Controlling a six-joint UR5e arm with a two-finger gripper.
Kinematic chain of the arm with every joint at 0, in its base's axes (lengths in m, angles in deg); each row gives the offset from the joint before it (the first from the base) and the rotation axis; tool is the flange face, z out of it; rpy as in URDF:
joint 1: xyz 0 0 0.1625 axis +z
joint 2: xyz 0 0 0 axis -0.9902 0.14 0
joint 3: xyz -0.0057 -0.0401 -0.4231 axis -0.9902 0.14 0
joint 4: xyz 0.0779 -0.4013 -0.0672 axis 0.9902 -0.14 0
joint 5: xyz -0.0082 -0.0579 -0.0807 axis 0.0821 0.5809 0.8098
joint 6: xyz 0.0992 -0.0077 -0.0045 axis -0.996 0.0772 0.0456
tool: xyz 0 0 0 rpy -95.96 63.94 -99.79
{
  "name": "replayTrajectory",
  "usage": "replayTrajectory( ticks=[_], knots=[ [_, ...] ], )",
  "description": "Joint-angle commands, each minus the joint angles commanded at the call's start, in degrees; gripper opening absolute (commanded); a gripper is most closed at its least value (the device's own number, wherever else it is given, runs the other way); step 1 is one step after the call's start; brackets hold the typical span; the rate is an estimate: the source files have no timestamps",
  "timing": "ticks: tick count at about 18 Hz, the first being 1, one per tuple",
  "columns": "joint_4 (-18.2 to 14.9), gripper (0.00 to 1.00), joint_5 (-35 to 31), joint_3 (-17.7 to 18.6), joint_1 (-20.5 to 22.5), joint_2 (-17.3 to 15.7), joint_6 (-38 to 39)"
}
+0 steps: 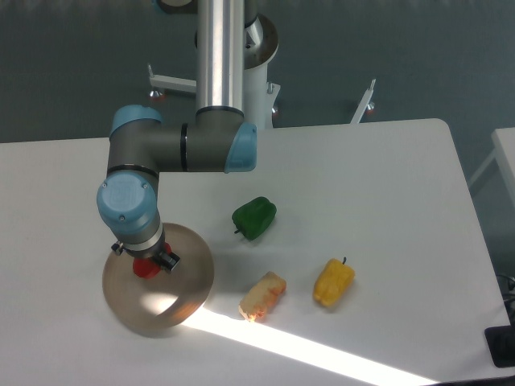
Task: Place the red pepper on the plate
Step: 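Lower the red pepper onto the plate surface, then hold the gripper still on the pepper, then open it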
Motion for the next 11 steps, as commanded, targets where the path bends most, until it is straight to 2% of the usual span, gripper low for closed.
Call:
replayTrajectory(
  ticks=[11],
  knots=[
    [0.0, 0.53, 0.0, 0.4, 0.0, 0.2, 0.1]
  ],
)
